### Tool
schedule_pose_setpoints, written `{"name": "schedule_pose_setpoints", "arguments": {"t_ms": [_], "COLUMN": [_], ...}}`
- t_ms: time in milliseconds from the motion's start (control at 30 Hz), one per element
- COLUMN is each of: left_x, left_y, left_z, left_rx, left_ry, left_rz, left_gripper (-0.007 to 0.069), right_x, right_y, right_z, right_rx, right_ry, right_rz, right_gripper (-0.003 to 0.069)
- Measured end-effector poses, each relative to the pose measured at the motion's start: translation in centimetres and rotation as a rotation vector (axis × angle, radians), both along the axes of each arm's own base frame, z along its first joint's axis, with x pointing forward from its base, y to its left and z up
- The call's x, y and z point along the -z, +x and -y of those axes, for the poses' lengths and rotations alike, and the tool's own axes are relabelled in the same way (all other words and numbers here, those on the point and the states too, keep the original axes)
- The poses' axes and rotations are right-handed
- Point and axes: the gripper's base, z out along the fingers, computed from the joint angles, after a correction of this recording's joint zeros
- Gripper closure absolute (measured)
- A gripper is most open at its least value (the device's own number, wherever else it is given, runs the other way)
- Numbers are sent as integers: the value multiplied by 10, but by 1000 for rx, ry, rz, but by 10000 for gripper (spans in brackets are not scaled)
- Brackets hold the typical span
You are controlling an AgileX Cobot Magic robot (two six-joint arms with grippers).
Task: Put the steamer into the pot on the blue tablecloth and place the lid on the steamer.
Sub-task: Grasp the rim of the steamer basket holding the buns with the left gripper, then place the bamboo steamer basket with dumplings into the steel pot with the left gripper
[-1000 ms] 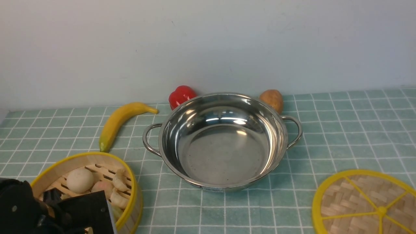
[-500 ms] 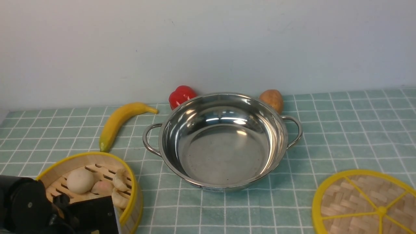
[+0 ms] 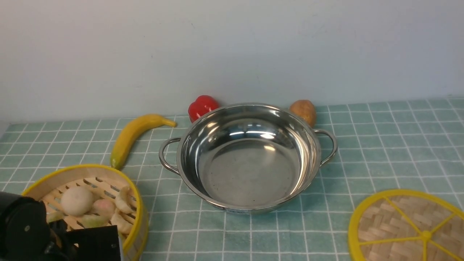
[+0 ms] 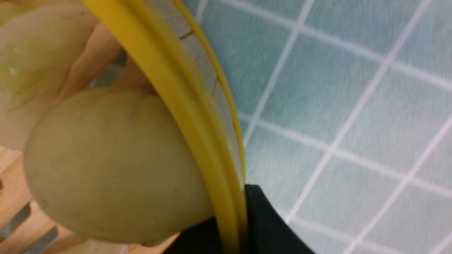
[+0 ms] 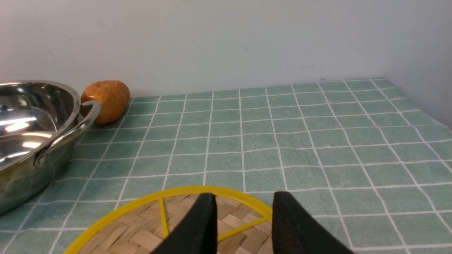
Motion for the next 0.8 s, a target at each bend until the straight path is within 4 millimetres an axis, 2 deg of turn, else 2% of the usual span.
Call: {"name": "schedule_pose_setpoints", "arguments": {"t_ms": [33,200,233,267,300,333,367,500,567,600,733,767,800], "left_x": [-2,-42,-42,-59,-59,-75,-77,-119,-129,-140,-146,-143,-144], "left_y": [0,14,13,21,21,29,30,47,52,59,74,84,87], "left_z": [0,2,3,8,9,16,17,59,70,91,126,145,153], "left_rx": [2,-24,-24,-20,-24,0,5,149,179,230,306,333,344], "left_ry": [3,-18,-21,-74,-82,-146,-154,-285,-302,-323,-343,-350,-355], "left_rz": [4,50,47,77,74,112,119,217,232,236,218,194,192], "left_gripper": [595,595,595,595,595,595,595,595,595,595,595,595,595], "right_x": [0,0,0,0,0,0,0,0,0,0,0,0,0], "right_y": [0,0,0,0,0,0,0,0,0,0,0,0,0], "right_z": [0,0,0,0,0,0,0,0,0,0,0,0,0], "right_rx": [0,0,0,0,0,0,0,0,0,0,0,0,0], "right_ry": [0,0,0,0,0,0,0,0,0,0,0,0,0], "right_rz": [0,0,0,0,0,0,0,0,0,0,0,0,0], "right_gripper": [417,417,417,417,417,417,417,417,417,417,417,417,417]}}
